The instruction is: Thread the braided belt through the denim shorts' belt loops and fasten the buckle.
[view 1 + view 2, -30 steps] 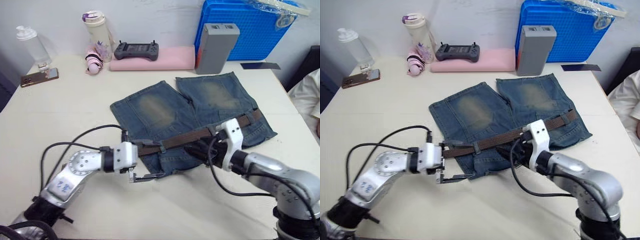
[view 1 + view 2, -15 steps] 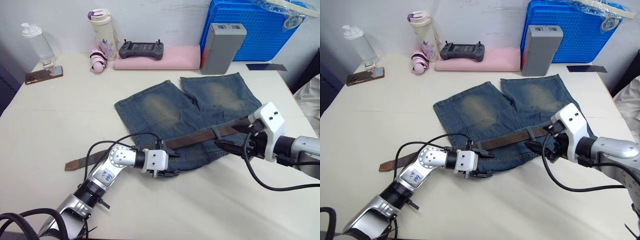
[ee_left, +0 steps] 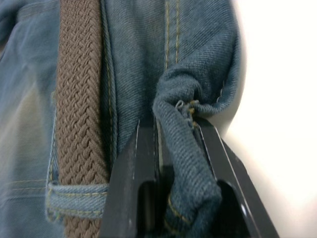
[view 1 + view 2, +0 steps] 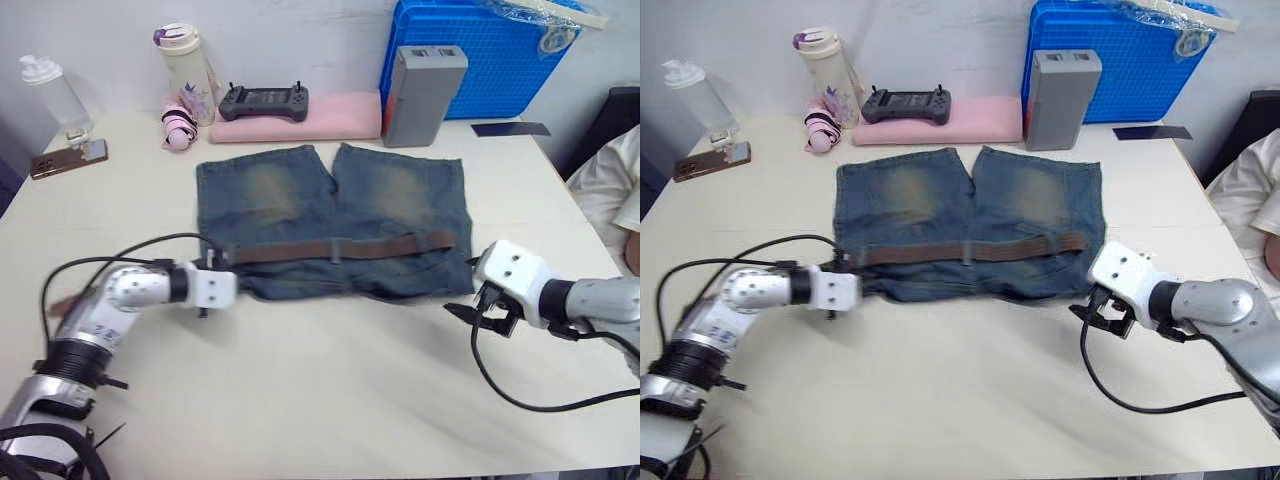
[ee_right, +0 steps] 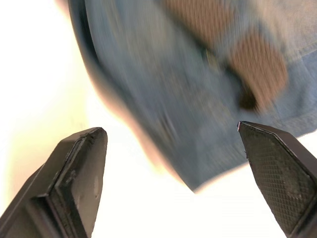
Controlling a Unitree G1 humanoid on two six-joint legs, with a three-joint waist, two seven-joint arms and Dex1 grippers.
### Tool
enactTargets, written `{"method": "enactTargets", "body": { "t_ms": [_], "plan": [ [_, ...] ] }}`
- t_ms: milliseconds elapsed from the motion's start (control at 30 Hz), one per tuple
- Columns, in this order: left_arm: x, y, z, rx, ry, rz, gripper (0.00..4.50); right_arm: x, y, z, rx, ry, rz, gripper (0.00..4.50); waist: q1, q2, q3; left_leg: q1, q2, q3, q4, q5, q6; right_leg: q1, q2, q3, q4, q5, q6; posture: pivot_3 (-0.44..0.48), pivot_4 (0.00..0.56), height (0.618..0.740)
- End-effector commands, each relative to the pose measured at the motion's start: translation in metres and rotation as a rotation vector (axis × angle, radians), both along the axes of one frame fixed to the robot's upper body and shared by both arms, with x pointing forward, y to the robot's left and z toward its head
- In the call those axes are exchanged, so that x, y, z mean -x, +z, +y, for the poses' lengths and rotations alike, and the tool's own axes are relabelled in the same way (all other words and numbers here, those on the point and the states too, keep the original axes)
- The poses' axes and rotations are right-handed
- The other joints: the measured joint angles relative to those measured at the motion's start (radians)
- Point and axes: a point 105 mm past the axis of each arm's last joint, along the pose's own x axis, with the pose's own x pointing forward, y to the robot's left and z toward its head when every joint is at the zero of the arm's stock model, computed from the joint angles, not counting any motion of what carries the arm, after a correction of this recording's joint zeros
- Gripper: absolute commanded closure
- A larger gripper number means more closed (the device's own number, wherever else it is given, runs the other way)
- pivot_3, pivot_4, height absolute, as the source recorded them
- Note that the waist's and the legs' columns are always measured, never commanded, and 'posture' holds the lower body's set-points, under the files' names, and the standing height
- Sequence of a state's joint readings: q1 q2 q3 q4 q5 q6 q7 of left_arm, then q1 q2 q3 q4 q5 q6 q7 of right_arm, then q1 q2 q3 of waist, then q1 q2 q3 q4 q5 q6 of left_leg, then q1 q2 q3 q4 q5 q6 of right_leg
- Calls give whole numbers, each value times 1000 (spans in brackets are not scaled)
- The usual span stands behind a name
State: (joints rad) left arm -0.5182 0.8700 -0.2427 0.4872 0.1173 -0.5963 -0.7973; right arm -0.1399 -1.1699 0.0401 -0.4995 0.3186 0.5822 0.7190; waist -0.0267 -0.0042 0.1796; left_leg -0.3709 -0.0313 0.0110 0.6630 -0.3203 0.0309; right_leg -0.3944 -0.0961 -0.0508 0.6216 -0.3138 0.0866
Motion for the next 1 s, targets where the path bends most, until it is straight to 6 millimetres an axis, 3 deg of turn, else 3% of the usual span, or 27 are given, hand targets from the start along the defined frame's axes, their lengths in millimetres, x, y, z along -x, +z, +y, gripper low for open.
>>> {"method": "enactTargets", "body": {
  "t_ms": [33,133,300,433,533,667,800,1000],
  "plan": [
    [-6,6,23,-43,59,-34,4075,-2,-9,22,98,169,-82,0,2,0,0,-1,0,0,0,0,0,0,0,0,0,0,0,0,150,725],
    [-5,5,26,-55,62,-51,4075,-13,-26,35,174,233,-146,0,1,-1,0,-1,0,0,1,0,0,0,0,0,-1,0,0,0,150,725],
    [-1,-3,31,-60,72,-62,4075,-37,-35,40,213,219,-209,0,-2,-1,0,-1,0,1,1,0,-1,-1,0,0,1,0,0,0,150,725],
    [-3,-3,37,-64,95,-93,4125,-39,-57,28,251,191,-125,1180,-2,-3,-1,1,0,2,2,1,-2,-1,0,0,4,0,0,0,150,725],
    [-5,0,41,-64,114,-128,4125,-31,-72,15,258,160,-19,2573,0,-5,-2,2,0,2,2,1,-2,0,0,0,4,0,0,0,150,725],
    [-7,4,42,-64,117,-178,4125,-21,-74,8,217,130,67,4457,4,-8,-4,2,0,1,3,0,-1,1,-1,0,4,0,0,0,150,725],
    [-15,6,43,-78,131,-220,4125,-9,-71,12,196,144,115,4457,19,-8,-4,1,0,1,2,-1,-1,1,-1,-1,4,0,0,0,150,725],
    [-23,4,41,-80,140,-234,4125,-7,-74,14,197,129,125,4457,28,-8,-4,-1,0,1,2,-1,-1,1,-1,-3,4,0,0,0,150,725]
  ]
}}
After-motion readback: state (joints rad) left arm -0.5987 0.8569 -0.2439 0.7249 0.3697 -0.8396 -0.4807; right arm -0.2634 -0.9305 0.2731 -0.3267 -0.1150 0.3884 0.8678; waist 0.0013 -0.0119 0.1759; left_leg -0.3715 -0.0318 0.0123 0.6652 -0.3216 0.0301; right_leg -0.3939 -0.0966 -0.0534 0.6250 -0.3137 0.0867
